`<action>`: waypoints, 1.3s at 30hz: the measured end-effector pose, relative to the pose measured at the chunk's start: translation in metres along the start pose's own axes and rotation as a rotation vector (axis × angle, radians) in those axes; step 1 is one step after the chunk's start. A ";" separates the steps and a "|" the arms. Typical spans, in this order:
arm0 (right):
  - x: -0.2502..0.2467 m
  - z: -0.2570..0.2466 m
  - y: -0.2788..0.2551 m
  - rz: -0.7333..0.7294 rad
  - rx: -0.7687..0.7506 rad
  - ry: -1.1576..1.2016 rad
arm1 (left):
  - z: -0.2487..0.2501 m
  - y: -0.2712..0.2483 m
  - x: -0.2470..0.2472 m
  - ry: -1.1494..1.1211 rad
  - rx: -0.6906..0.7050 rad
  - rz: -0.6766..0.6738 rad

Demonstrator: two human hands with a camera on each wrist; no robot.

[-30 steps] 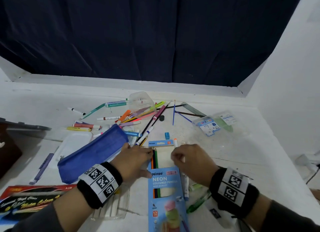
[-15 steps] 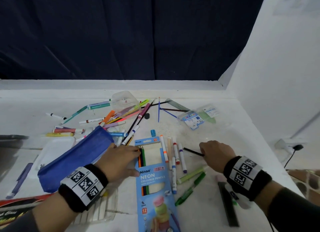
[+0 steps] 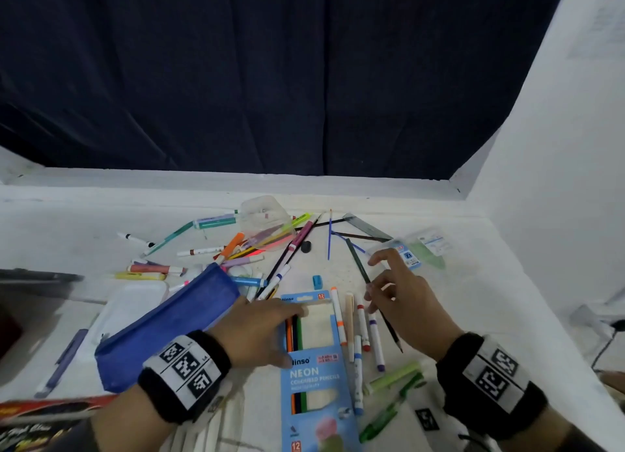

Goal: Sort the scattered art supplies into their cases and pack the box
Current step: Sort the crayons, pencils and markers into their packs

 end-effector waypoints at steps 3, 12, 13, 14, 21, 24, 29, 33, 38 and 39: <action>0.006 -0.011 0.004 -0.024 0.068 0.348 | -0.010 0.010 -0.017 -0.192 -0.018 0.099; 0.018 -0.007 0.021 -0.029 0.344 0.803 | -0.072 0.075 -0.072 -0.039 -0.271 0.182; 0.019 -0.004 0.024 -0.006 0.370 0.783 | -0.074 0.083 -0.072 0.007 -0.292 0.103; 0.020 -0.002 0.026 0.014 0.396 0.766 | -0.074 0.091 -0.072 0.051 -0.304 0.038; 0.036 0.009 0.030 0.010 0.457 0.718 | -0.067 0.114 -0.078 0.175 -0.293 -0.064; 0.040 0.009 0.029 0.006 0.426 0.735 | -0.059 0.115 -0.082 0.150 -0.274 -0.057; 0.041 0.002 0.027 0.000 0.352 0.694 | -0.056 0.108 -0.088 0.067 -0.311 0.023; 0.038 0.001 0.026 0.001 0.317 0.662 | -0.060 0.088 -0.111 -0.099 -0.318 0.267; 0.036 -0.002 0.030 0.036 0.252 0.618 | -0.040 0.039 -0.133 -0.487 -0.179 0.749; 0.037 -0.002 0.031 0.039 0.240 0.598 | -0.034 0.028 -0.131 -0.587 -0.147 0.810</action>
Point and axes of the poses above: each hand's wrist, its own y-axis towards the middle knuckle, its own x-axis out of the palm, z = x × y, the point moved 4 cm from there along y, towards the middle knuckle, and after that the axes turned 9 degrees about x, right-handed, at the moved point
